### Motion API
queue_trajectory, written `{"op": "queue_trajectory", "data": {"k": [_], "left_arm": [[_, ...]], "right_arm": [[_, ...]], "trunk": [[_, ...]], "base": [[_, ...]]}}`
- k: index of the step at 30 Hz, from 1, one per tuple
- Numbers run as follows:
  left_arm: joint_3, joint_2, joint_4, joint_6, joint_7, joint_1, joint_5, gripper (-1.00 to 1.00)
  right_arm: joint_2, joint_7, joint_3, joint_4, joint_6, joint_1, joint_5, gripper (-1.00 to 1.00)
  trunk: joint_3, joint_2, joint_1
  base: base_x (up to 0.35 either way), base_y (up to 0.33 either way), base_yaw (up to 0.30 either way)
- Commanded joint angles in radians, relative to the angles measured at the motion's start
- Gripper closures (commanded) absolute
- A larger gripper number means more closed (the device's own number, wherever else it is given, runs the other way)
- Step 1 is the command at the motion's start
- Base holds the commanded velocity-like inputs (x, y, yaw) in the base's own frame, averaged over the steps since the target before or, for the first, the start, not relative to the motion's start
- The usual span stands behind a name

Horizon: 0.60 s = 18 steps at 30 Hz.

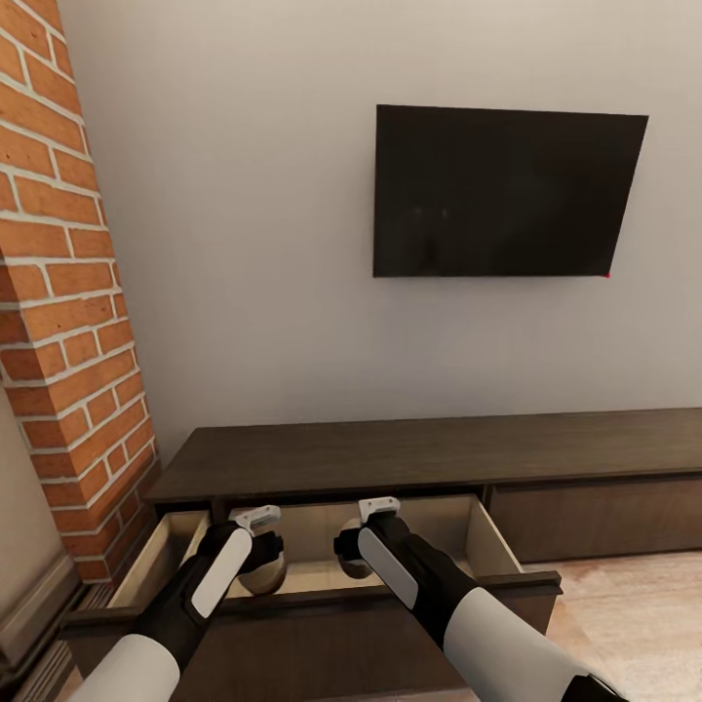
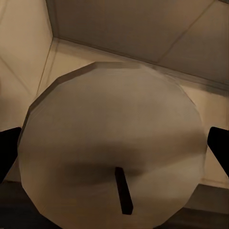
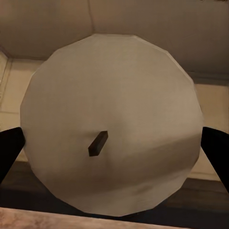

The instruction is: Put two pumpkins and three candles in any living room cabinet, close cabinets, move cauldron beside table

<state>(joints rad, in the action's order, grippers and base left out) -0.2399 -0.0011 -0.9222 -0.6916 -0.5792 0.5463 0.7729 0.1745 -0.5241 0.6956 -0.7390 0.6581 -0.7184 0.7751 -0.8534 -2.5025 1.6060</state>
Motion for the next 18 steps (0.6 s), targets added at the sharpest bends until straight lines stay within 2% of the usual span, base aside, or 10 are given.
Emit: {"op": "queue_trajectory", "data": {"k": [1, 8, 18], "left_arm": [[-0.002, 0.000, -0.001, -0.001, -0.010, 0.000, 0.009, 1.00], [-0.002, 0.000, -0.001, -0.001, -0.010, 0.000, 0.008, 1.00], [-0.001, 0.000, -0.003, -0.002, -0.010, 0.000, 0.008, 1.00]], "right_arm": [[0.000, -0.010, 0.002, -0.001, 0.001, -0.001, 0.009, 1.00], [0.000, -0.008, 0.002, -0.002, -0.001, -0.001, 0.009, 1.00], [0.000, -0.008, 0.002, -0.002, -0.002, -0.001, 0.009, 1.00]], "trunk": [[-0.001, -0.001, 0.000], [-0.001, -0.001, 0.000], [-0.001, -0.001, 0.000]], "base": [[0.000, 0.000, 0.000], [0.006, 0.000, 0.000], [0.090, 0.000, 0.000]]}}
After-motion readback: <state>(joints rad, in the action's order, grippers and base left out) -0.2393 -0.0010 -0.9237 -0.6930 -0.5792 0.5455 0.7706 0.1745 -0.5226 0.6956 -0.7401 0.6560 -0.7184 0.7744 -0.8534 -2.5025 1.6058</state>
